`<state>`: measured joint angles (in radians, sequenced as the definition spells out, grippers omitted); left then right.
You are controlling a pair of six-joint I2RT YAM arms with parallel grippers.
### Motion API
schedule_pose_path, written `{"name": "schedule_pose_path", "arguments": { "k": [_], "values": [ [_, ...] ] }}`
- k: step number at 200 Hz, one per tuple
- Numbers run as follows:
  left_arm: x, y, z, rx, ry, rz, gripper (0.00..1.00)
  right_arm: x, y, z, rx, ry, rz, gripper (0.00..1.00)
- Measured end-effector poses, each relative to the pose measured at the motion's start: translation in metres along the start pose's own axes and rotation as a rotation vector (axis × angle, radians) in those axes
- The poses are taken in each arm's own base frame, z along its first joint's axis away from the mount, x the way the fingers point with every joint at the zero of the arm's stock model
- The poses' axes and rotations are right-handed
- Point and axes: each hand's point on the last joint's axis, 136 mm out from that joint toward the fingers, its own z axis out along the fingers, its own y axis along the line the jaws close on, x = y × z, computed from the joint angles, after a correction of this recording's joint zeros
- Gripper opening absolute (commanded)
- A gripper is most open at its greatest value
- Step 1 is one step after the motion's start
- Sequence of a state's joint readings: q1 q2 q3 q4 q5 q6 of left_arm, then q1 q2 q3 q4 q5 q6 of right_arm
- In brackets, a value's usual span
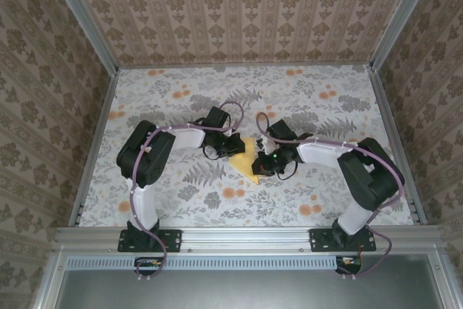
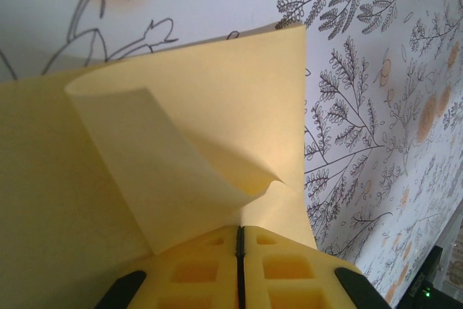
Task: Fold a paper plane with a square sheet of paper (fold left side to right side)
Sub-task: Fourth fold the wing at the center of the table.
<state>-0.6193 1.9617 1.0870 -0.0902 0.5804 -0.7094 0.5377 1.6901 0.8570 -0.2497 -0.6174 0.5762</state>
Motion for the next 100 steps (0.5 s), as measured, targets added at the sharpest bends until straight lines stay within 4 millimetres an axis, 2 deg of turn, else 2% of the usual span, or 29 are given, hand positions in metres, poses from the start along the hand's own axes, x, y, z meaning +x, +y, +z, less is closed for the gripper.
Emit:
{"name": "schedule_pose_path", "arguments": {
  "k": [27, 69, 100],
  "values": [
    [0.0, 0.0, 0.0, 0.0, 0.0, 0.0, 0.09, -0.015, -0.008, 0.011, 0.03, -0.022, 0.007, 0.04],
    [0.0, 0.0, 0.0, 0.0, -0.001, 0.001, 0.13, -0.017, -0.019, 0.016, 0.069, -0.027, 0.023, 0.03],
    [0.0, -0.002, -0.004, -0.007, -0.006, 0.016, 0.16, -0.017, -0.02, 0.017, 0.069, -0.021, 0.022, 0.0]
  ]
}}
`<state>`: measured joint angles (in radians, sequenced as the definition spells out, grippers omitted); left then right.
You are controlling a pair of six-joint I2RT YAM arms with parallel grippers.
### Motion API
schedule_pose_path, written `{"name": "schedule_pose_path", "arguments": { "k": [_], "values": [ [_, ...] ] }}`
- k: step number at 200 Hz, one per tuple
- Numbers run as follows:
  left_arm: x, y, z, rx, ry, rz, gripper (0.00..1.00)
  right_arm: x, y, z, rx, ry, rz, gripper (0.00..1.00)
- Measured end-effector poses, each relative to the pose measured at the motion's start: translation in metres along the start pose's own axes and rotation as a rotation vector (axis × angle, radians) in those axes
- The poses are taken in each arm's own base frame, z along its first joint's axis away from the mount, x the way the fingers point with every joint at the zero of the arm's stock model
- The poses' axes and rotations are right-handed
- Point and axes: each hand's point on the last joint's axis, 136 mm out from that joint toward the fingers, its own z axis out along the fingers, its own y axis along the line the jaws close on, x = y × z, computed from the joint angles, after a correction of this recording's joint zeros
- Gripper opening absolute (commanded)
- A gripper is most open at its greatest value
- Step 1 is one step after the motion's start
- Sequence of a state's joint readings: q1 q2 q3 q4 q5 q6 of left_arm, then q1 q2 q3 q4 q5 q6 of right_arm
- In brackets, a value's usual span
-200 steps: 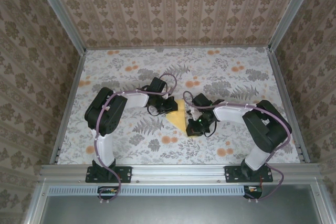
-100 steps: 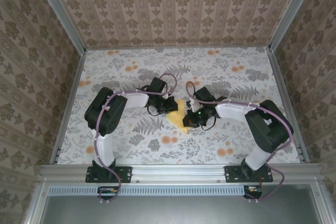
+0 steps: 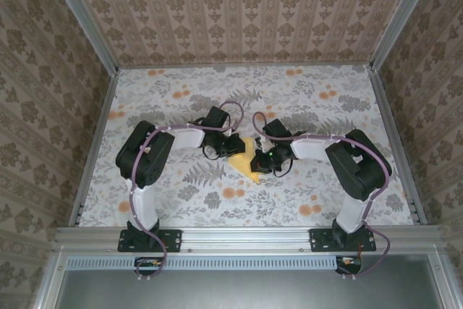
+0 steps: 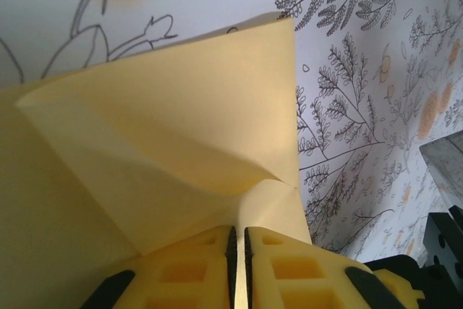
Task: Fold a paper plane with a square sheet of paper (fold left side to right side)
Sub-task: Fourth fold the wing at the center of the table.
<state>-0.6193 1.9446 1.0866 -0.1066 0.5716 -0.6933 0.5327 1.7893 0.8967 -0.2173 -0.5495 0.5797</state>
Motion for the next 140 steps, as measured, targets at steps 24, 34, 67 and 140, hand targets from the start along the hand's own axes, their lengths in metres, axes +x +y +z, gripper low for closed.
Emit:
{"name": "schedule_pose_path", "arguments": {
  "k": [24, 34, 67, 140],
  "values": [
    [0.0, 0.001, -0.01, -0.014, -0.029, 0.014, 0.16, 0.001, -0.001, 0.0, 0.003, 0.003, -0.001, 0.0],
    [0.002, 0.0, -0.015, -0.011, -0.036, 0.021, 0.14, 0.001, -0.001, 0.0, 0.004, 0.003, -0.001, 0.0],
    [0.012, -0.014, -0.021, 0.037, -0.046, 0.063, 0.12, 0.001, -0.001, 0.0, 0.006, 0.003, -0.001, 0.0],
    [0.041, -0.035, -0.001, 0.119, 0.037, 0.103, 0.08, 0.001, -0.002, 0.0, 0.01, 0.008, -0.001, 0.0]
  ]
}}
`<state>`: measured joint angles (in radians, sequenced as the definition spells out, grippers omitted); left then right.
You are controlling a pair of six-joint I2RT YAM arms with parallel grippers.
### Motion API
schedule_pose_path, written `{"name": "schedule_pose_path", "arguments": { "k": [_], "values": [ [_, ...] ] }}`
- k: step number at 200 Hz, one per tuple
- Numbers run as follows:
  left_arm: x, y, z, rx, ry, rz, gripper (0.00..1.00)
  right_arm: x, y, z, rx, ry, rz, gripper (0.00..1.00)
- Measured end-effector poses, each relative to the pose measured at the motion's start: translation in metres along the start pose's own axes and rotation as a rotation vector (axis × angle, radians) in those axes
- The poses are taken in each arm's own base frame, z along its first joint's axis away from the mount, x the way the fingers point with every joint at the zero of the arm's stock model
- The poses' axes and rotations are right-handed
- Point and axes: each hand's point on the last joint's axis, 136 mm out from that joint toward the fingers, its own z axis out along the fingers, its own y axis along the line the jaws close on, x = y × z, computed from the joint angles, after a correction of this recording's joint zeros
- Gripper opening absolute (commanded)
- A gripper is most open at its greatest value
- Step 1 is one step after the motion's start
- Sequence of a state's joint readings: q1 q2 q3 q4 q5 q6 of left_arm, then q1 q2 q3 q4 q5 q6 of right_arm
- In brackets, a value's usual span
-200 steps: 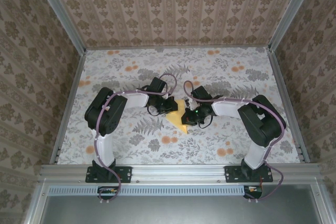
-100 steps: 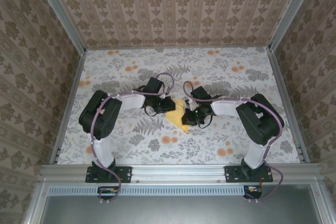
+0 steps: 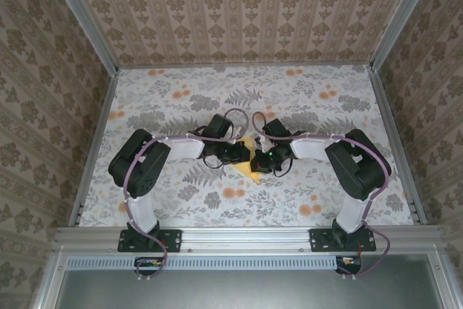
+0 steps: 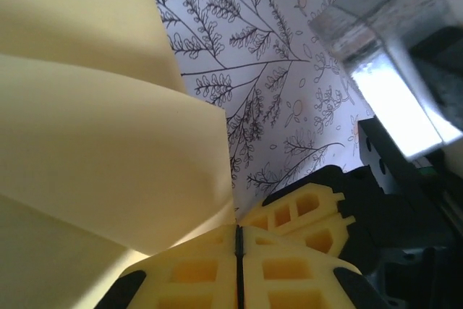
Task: Fold a paper plane with a square sheet of paper (fold left side to right side)
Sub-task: Fourth fold the wing at the center of the table.
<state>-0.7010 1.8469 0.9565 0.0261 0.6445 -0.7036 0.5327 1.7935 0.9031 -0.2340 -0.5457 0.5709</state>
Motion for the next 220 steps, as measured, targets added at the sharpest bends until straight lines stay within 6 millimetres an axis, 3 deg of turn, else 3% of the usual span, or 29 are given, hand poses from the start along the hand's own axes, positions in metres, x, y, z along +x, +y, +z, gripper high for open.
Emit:
{"name": "schedule_pose_path", "arguments": {
  "k": [78, 151, 220],
  "values": [
    [0.004, 0.018, 0.011, -0.036, 0.02, -0.032, 0.05, -0.001, -0.001, -0.001, 0.02, 0.01, -0.015, 0.0],
    [0.0, 0.021, 0.01, -0.029, 0.032, -0.047, 0.02, 0.0, -0.003, -0.002, 0.041, 0.017, -0.033, 0.0],
    [-0.032, 0.042, -0.007, -0.092, 0.004, -0.052, 0.02, 0.0, -0.004, -0.002, 0.046, 0.017, -0.037, 0.0]
  ]
}}
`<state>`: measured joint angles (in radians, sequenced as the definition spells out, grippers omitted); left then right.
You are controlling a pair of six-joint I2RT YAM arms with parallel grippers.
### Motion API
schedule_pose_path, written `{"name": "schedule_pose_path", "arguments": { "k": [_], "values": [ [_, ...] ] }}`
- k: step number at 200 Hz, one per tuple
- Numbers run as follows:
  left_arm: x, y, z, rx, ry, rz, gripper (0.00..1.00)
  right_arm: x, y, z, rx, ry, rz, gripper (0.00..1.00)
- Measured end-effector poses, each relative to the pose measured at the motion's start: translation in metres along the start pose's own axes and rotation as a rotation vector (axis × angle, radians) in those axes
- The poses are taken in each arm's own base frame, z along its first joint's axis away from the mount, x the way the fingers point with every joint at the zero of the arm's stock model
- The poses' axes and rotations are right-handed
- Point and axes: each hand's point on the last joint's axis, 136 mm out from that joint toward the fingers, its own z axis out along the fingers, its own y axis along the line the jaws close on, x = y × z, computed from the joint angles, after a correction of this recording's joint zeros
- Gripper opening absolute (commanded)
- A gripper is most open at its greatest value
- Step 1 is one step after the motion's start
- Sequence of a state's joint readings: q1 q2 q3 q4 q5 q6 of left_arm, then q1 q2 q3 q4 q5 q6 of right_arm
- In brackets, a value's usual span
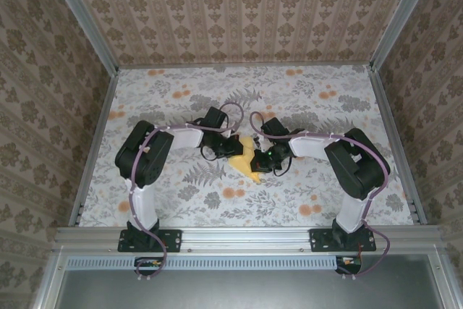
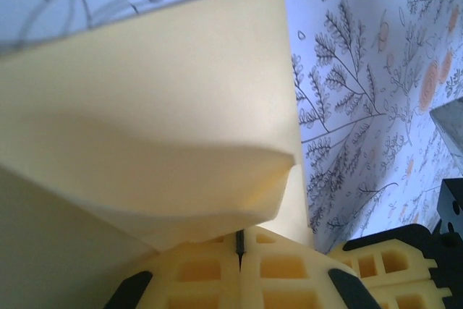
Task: Fold a paper plane with a square sheet of paper (fold left side to right side)
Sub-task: Fourth fold the wing at the center of the table.
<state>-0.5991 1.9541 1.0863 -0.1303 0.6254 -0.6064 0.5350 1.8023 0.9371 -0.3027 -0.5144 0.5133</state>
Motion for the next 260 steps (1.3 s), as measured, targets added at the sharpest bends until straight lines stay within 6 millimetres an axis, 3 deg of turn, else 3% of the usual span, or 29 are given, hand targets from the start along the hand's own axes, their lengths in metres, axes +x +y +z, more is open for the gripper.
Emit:
{"name": "schedule_pose_path", "arguments": {
  "k": [54, 110, 188, 230, 246, 260],
  "values": [
    [-0.02, 0.011, -0.007, 0.011, 0.003, 0.001, 0.02, -0.002, -0.001, 0.0, 0.005, -0.008, -0.012, 0.0],
    [-0.065, 0.037, -0.026, -0.011, -0.088, -0.009, 0.03, -0.001, -0.001, -0.001, 0.004, -0.013, -0.015, 0.0],
    [-0.073, 0.046, -0.033, -0.028, -0.086, 0.0, 0.05, -0.001, -0.001, -0.001, 0.002, -0.024, -0.017, 0.0],
    [-0.093, 0.073, -0.064, -0.117, -0.165, -0.017, 0.16, 0.002, 0.001, -0.001, -0.026, -0.025, 0.006, 0.0],
    [-0.097, 0.077, -0.083, -0.147, -0.205, -0.02, 0.23, 0.002, 0.001, -0.002, -0.038, -0.035, 0.018, 0.11],
    [-0.096, 0.067, -0.101, -0.152, -0.246, -0.005, 0.29, 0.005, 0.001, -0.003, -0.04, -0.042, 0.028, 0.19]
  ]
}}
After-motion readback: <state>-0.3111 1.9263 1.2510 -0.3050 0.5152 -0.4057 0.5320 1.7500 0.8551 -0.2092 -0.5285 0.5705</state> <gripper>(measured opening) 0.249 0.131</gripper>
